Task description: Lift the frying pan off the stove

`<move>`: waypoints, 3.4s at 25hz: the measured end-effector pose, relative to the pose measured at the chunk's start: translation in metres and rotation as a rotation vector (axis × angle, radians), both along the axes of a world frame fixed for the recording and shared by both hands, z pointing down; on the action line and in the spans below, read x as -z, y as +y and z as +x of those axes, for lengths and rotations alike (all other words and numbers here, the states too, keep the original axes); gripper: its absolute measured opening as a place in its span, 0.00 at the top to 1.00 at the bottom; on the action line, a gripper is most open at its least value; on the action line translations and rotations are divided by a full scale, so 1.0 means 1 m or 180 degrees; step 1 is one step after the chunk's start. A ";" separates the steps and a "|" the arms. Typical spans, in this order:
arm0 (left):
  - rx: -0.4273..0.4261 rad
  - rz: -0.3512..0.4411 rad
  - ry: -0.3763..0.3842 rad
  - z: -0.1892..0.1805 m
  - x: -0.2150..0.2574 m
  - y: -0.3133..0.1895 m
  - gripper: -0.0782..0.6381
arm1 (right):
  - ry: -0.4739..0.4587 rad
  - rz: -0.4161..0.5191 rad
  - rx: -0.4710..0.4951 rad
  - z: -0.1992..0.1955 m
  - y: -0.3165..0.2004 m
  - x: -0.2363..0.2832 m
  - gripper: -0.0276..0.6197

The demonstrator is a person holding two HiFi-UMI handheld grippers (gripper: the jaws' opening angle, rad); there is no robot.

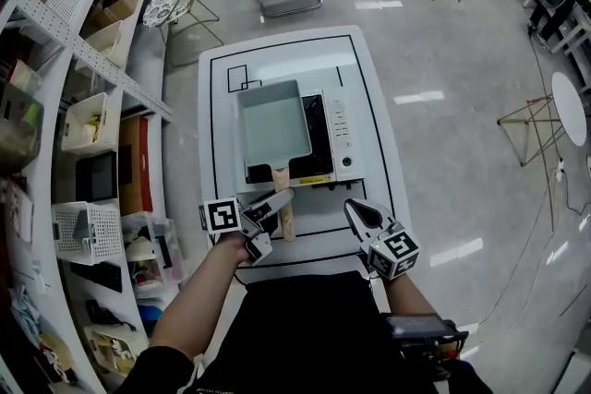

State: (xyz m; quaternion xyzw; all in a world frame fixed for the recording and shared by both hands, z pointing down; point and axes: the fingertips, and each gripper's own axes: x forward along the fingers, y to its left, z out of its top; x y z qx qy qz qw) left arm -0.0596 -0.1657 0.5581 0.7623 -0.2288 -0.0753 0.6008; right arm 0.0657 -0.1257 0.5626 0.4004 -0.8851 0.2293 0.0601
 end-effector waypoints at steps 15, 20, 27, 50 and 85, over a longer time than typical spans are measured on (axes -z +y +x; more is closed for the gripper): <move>-0.0058 -0.0226 0.0322 0.014 0.008 -0.003 0.60 | -0.0007 -0.0080 0.0042 -0.003 -0.005 -0.008 0.92; -0.0055 -0.0265 0.0206 0.009 -0.001 -0.005 0.67 | -0.0019 -0.0106 0.0030 -0.005 -0.009 -0.008 0.92; 0.0000 -0.0536 0.0566 0.012 0.000 -0.004 0.70 | -0.0030 -0.0072 0.0030 -0.005 -0.012 -0.017 0.92; 0.0026 -0.0580 0.0425 0.003 -0.002 -0.006 0.73 | -0.0091 -0.0115 0.0146 -0.011 -0.013 -0.012 0.92; 0.0089 -0.0359 0.0473 0.007 0.017 -0.005 0.72 | -0.0156 -0.0122 0.0309 -0.009 -0.011 -0.013 0.92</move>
